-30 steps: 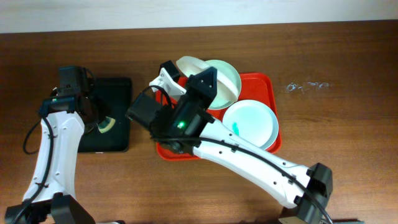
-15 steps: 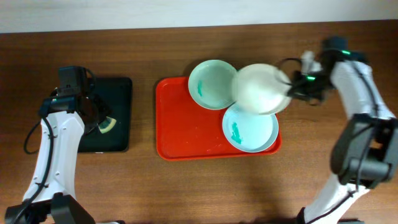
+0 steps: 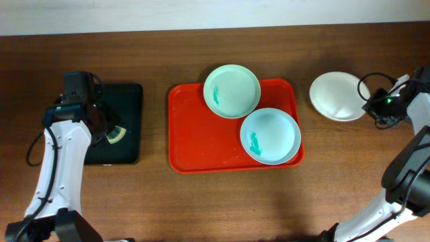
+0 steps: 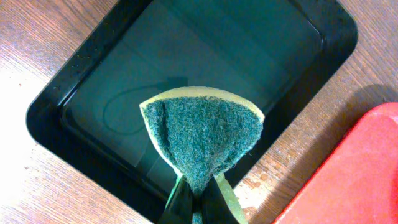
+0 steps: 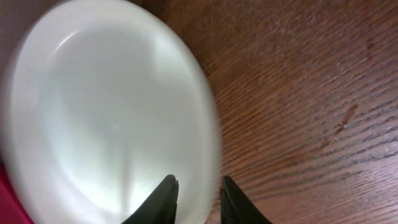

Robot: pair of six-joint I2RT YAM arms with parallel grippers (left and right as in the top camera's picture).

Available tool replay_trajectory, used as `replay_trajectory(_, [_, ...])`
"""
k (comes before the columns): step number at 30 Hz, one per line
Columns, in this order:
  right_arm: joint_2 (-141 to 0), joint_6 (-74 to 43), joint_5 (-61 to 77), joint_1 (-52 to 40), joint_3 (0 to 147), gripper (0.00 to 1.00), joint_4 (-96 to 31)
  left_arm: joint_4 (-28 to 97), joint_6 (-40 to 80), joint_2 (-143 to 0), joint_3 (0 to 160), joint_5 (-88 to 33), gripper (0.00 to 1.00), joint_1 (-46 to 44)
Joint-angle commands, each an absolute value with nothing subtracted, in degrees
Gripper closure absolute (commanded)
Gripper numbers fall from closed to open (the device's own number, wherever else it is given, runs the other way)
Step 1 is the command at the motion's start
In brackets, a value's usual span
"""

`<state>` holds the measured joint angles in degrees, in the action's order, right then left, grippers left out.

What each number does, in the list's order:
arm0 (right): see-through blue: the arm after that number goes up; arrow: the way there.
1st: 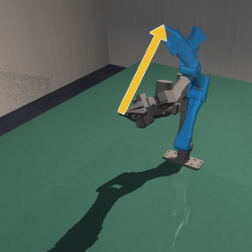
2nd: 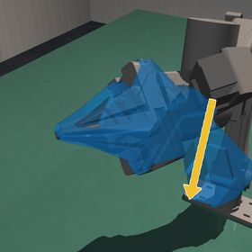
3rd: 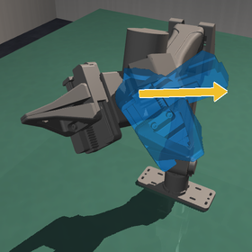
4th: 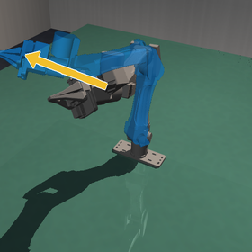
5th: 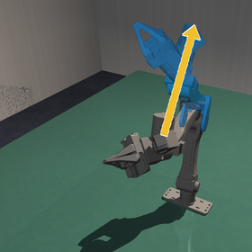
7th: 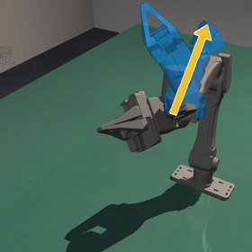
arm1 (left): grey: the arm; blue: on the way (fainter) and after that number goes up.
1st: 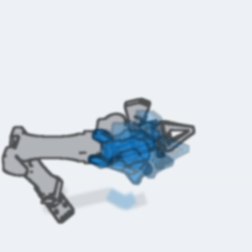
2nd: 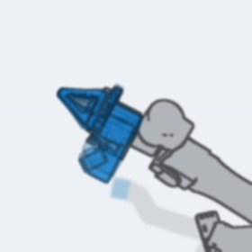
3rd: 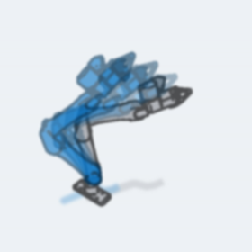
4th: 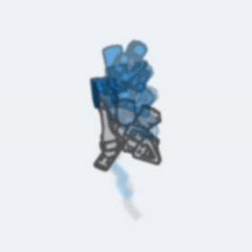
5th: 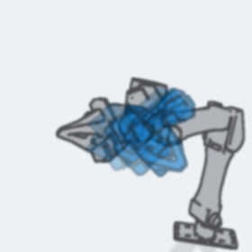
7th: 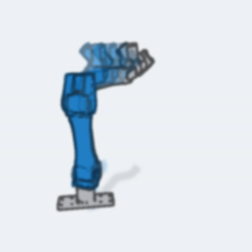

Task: Clean dirty plates on tray and stack at the side
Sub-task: 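Lift the plate with the right gripper and set it right of the red tray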

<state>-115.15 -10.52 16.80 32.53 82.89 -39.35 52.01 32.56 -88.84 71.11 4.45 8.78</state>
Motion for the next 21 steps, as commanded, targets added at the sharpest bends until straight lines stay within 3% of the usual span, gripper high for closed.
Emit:
replay_trajectory(1, [-114.43, -11.00, 16.60, 32.27, 84.16, 0.69, -41.85, 51.62, 31.62, -88.71, 71.37, 4.23, 1.00, 9.02])
replay_trajectory(4, [-112.33, -11.00, 28.32, 31.86, 89.97, 0.63, -45.67, 51.48, 31.62, -88.71, 71.37, 4.21, 1.00, 9.02])
replay_trajectory(6, [-110.80, -11.00, 35.29, 28.82, 93.27, 0.43, -45.54, 51.42, 31.64, -88.71, 71.37, 4.21, 1.00, 9.02])
replay_trajectory(8, [-110.56, -8.51, 35.81, 23.29, 94.96, 0.28, -45.15, 51.42, 31.62, -88.71, 71.35, 4.21, 1.00, 9.02])
replay_trajectory(9, [-110.69, -2.68, 35.29, 18.44, 94.94, 0.26, -44.69, 51.42, 31.62, -88.71, 71.35, 4.21, 1.00, 9.02])
replay_trajectory(13, [-113.19, 4.08, 15.70, 1.17, 94.48, 0.24, -40.91, 51.44, 31.62, -88.71, 71.35, 4.21, 1.00, 9.02])
replay_trajectory(14, [-114.65, 4.05, 11.55, -2.57, 94.39, 0.08, -39.13, 51.46, 31.62, -88.71, 71.35, 4.21, 1.00, 9.02])
replay_trajectory(16, [-118.76, 3.44, 6.22, -8.58, 94.39, 0.02, -35.68, 51.48, 31.62, -88.71, 71.35, 4.21, 1.00, 9.02])
replay_trajectory(18, [-121.84, -0.99, 0.84, -10.79, 94.39, 0.04, -33.69, 51.48, 31.62, -88.71, 71.35, 4.21, 1.00, 9.02])
replay_trajectory(21, [-125.08, -1.98, 4.99, -11.60, 94.39, 0.23, -31.57, 51.48, 31.62, -88.71, 71.35, 4.21, 1.00, 9.02])
